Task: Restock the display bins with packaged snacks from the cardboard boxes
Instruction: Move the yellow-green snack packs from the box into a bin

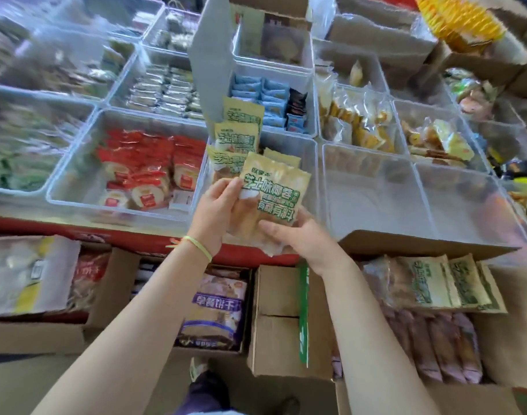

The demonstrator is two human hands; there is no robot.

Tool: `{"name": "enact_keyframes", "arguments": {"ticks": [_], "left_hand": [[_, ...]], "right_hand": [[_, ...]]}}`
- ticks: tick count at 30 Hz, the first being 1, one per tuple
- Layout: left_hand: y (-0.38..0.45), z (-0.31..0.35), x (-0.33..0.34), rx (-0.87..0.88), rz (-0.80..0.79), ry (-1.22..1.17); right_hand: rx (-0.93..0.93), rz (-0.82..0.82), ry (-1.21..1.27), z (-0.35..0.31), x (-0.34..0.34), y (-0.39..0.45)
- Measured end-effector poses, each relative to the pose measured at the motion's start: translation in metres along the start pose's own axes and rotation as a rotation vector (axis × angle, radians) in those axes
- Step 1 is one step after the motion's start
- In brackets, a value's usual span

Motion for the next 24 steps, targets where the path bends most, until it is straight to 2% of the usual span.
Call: {"name": "enact_keyframes", "arguments": {"ticks": [8,10,12,14,17,21,24], "left_hand": [[0.066,-0.017,-0.058,0.037,-0.249,0.102],[0.079,-0.028,-0.065,0.051,-0.255,0.288],[0.087,-0.039,-0.07,0.085,-0.251,0.611],[0.092,-0.051,-0.073,0.133,-0.255,0.808],[0.1,-0.063,-0.078,0.177,-0.252,0.865],[0.108,-0.059,-0.076,0.312,-0.199,1.101],[0.111,-0.06,-0.077,0.35,-0.213,1.185]], "right_hand": [[-0.166,0.239,-0.228,-0.038,0.036,0.086],[-0.14,0.244,-0.326,-0.034,0.041,0.104],[-0.076,0.217,-0.504,-0.018,0.044,0.121],[-0.048,0.246,-0.658,-0.003,0.039,0.134],[0.019,0.319,-0.75,0.009,0.033,0.143],[-0.02,0.316,-0.718,0.006,0.033,0.145],[-0.04,0.349,-0.72,0.006,0.035,0.145]]}}
Point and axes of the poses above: each hand's wrist, its own y-axis towards the middle knuckle, its own x-axis out of the palm, z = x × y, the point moved 7 cm from there along y, towards the middle knuckle, and after that the axes turned 7 degrees about x, right-handed, at the moved point
